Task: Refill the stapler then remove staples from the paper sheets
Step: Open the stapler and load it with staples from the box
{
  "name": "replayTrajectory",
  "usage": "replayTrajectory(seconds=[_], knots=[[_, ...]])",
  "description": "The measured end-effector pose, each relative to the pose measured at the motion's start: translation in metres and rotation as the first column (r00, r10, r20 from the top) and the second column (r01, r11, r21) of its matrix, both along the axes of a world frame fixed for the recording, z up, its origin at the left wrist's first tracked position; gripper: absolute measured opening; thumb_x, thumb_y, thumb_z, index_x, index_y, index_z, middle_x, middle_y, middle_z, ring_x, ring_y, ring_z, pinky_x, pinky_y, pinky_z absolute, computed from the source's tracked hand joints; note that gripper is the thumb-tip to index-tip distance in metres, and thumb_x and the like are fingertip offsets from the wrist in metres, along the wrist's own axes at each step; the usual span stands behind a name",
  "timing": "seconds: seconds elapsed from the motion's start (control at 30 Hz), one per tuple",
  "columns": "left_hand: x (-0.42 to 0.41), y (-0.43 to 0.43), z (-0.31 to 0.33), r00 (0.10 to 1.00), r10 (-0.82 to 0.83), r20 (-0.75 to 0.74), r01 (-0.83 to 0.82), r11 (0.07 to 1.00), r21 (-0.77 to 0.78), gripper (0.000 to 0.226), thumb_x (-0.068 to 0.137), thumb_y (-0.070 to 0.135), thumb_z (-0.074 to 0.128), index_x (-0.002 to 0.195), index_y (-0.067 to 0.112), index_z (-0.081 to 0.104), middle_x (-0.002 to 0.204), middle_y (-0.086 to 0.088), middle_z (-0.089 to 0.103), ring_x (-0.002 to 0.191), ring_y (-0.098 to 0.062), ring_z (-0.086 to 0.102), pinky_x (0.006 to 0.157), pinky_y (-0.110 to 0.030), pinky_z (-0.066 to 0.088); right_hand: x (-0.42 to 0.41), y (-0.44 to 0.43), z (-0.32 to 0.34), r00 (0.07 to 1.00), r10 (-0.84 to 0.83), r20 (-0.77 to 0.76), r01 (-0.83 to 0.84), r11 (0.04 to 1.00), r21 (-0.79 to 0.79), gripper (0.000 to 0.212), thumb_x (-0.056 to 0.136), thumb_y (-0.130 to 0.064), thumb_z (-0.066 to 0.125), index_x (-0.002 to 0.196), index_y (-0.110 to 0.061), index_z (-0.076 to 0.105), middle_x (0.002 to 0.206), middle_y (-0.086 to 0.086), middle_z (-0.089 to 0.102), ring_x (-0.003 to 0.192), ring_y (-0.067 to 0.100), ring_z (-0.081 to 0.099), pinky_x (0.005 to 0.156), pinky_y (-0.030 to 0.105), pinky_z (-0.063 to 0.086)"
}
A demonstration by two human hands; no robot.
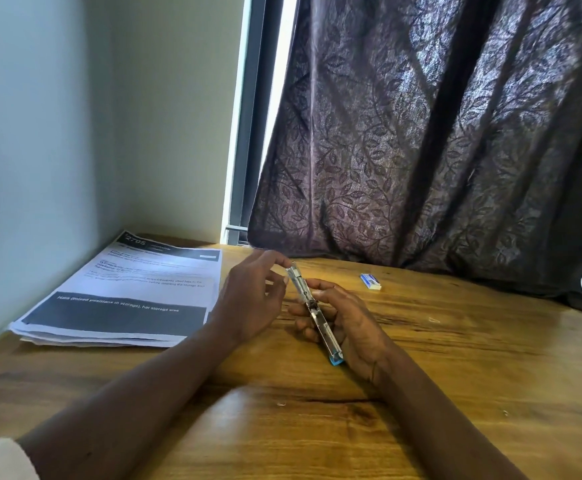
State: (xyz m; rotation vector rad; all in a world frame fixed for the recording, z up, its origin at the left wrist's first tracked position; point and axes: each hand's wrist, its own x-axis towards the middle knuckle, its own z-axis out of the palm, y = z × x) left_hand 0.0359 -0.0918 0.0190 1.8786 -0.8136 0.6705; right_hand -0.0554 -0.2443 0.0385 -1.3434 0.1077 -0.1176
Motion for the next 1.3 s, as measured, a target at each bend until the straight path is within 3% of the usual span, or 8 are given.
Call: replayTrajectory(seconds=[0.17,0.3,0.57,0.7,0.77,0.9,1.07,1.3], knots=[[-0.002,-0.002,-0.004,0.998,-0.017,0.057,0.011,0.995,0.097,0.034,0.093,0.023,0.072,0.126,0.021,0.065,0.125,0.003,0.067,0.096,-0.009,0.069,0.079,-0.029,0.061,0.003,0.002,-0.006,0.999,-0.036,0.038,0.034,0.998,0.055,0.029,0.098,-0.013,0.057,0.126,-0.009,0.065,0.101,0.025,0.073,0.075,0.027,0.069,0.058,0.030,0.057],[-0.003,-0.003,-0.001,0.995,0.020,0.093,-0.028,0.996,0.084,0.032,0.091,0.030,0.074,0.122,0.021,0.068,0.120,0.005,0.067,0.089,-0.006,0.069,0.079,-0.028,0.060,0.006,0.004,-0.008,0.998,-0.035,0.061,0.031,0.997,0.068,0.027,0.099,-0.010,0.056,0.125,-0.010,0.066,0.104,0.025,0.073,0.085,0.032,0.070,0.062,0.030,0.060],[-0.003,-0.002,-0.003,0.998,-0.027,0.063,0.021,0.996,0.091,0.027,0.089,0.027,0.077,0.114,0.022,0.071,0.106,0.007,0.070,0.082,-0.005,0.068,0.076,-0.036,0.063,0.010,0.006,-0.011,0.998,-0.009,0.062,0.004,0.996,0.088,0.029,0.100,-0.007,0.055,0.127,-0.007,0.065,0.103,0.020,0.073,0.084,0.032,0.073,0.075,0.038,0.064],[-0.005,0.000,0.001,0.992,-0.033,0.123,0.009,0.982,0.189,0.027,0.090,0.029,0.075,0.116,0.023,0.070,0.111,0.005,0.067,0.083,-0.006,0.067,0.075,-0.030,0.060,0.010,0.006,-0.010,0.997,-0.014,0.080,0.008,0.997,0.081,0.032,0.098,-0.003,0.055,0.129,-0.008,0.063,0.106,0.022,0.073,0.089,0.035,0.071,0.100,0.056,0.051],[-0.006,0.000,0.003,0.987,-0.045,0.156,0.003,0.966,0.259,0.023,0.092,0.026,0.073,0.114,0.021,0.072,0.111,0.002,0.066,0.082,-0.006,0.064,0.073,-0.023,0.053,0.011,0.008,-0.010,0.996,-0.012,0.088,0.006,0.997,0.072,0.033,0.098,-0.002,0.055,0.130,-0.007,0.062,0.103,0.023,0.073,0.086,0.035,0.070,0.096,0.054,0.053],[-0.006,0.002,0.006,0.985,-0.077,0.154,0.017,0.935,0.355,0.021,0.094,0.024,0.068,0.115,0.022,0.072,0.110,0.002,0.066,0.082,-0.006,0.059,0.073,-0.020,0.044,0.010,0.010,-0.010,0.996,-0.030,0.087,0.023,0.997,0.077,0.032,0.099,0.001,0.053,0.129,-0.004,0.062,0.100,0.025,0.070,0.080,0.032,0.066,0.071,0.036,0.058],[-0.004,0.001,0.005,0.990,-0.076,0.117,0.027,0.930,0.367,0.020,0.094,0.019,0.067,0.112,0.021,0.074,0.094,0.012,0.057,0.078,-0.005,0.054,0.066,-0.011,0.033,0.009,0.007,-0.013,0.996,-0.033,0.085,0.029,0.998,0.056,0.028,0.100,0.001,0.053,0.126,-0.003,0.064,0.105,0.028,0.070,0.082,0.030,0.068,0.074,0.036,0.061],[-0.006,-0.006,0.001,1.000,-0.012,0.025,0.004,0.960,0.281,0.012,0.090,0.018,0.073,0.100,0.022,0.077,0.093,0.009,0.072,0.075,0.000,0.057,0.063,-0.006,0.033,0.012,0.008,-0.017,0.996,-0.069,0.064,0.072,0.997,-0.036,0.027,0.097,-0.002,0.059,0.122,-0.009,0.069,0.111,0.025,0.073,0.090,0.031,0.069,0.081,0.038,0.060]])
